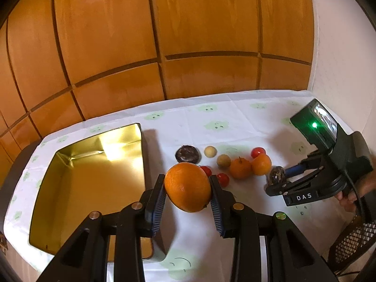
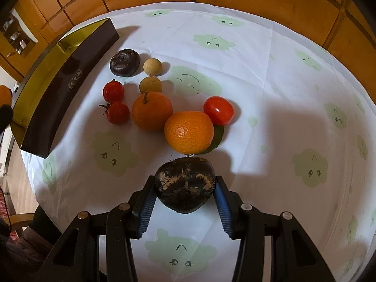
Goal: Organize fruits
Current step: 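Carry the tangerine into the gold tray and open the left tool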
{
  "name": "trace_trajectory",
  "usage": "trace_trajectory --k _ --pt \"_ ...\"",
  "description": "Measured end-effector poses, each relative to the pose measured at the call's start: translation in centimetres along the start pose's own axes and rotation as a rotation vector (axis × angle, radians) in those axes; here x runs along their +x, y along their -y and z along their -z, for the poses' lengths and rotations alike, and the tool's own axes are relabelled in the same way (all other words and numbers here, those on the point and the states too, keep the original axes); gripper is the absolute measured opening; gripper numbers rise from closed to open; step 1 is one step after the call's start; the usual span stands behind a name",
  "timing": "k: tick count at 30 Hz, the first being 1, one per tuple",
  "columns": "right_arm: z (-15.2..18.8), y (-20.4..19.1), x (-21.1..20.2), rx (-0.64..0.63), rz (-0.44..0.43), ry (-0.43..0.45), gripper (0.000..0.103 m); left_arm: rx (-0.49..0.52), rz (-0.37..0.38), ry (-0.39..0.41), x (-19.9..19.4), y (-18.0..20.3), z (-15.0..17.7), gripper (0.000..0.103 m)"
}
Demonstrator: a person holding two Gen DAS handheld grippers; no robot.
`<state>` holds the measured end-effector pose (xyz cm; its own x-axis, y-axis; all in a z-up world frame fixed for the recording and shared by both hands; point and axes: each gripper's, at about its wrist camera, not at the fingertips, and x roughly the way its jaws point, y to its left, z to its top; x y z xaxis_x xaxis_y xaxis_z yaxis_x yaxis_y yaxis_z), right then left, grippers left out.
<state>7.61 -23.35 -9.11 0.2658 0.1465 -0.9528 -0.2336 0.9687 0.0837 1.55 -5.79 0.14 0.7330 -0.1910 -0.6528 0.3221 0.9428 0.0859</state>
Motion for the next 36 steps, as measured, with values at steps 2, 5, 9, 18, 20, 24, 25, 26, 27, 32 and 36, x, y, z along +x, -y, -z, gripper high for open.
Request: trace_trajectory --k 2,5,9,18,20,24,25,26,27,32,36 --pt "0.1 0.0 0.0 0.000 0.004 0.001 0.049 -0.009 -0.004 0.002 -0.1 -0.4 -0.1 0.036" --pt "0.2 -0.5 0.0 -0.002 0.012 0.004 0.049 -0.018 -0.010 0.003 -0.3 -0.8 -0.1 0.036" --pt "0.2 -0.7 0.0 -0.004 0.019 0.007 0.049 -0.030 -0.016 -0.003 -0.1 -1.4 0.0 0.036" --pt "0.4 -1.2 -0.2 -0.019 0.037 0.014 0.049 -0.172 0.045 -0.100 2.0 -5.7 -0.3 0.036" --pt "0.4 -1.4 -0.2 -0.024 0.041 0.016 0.049 -0.251 0.055 -0.135 3.1 -8.1 -0.6 0.036" --pt "0.5 -1.6 -0.1 -0.034 0.047 0.016 0.049 -0.363 0.023 -0.189 5.8 -12.6 -1.4 0.036" --pt "0.5 -1.7 -0.2 -0.036 0.049 0.016 0.049 -0.385 0.020 -0.201 6.4 -13.5 -1.5 0.036" --pt "0.5 -1.7 -0.2 -0.040 0.051 0.016 0.049 -0.416 0.026 -0.225 7.5 -14.5 -1.6 0.036" --pt "0.5 -1.9 -0.2 -0.041 0.054 0.016 0.049 -0.439 0.026 -0.243 8.4 -15.3 -1.6 0.036" --pt "0.5 -1.9 -0.2 -0.045 0.055 0.017 0.049 -0.487 -0.013 -0.286 12.1 -17.3 -2.3 0.036" --pt "0.6 -1.9 -0.2 -0.047 0.055 0.018 0.049 -0.459 -0.028 -0.288 14.5 -16.5 -3.9 0.036"
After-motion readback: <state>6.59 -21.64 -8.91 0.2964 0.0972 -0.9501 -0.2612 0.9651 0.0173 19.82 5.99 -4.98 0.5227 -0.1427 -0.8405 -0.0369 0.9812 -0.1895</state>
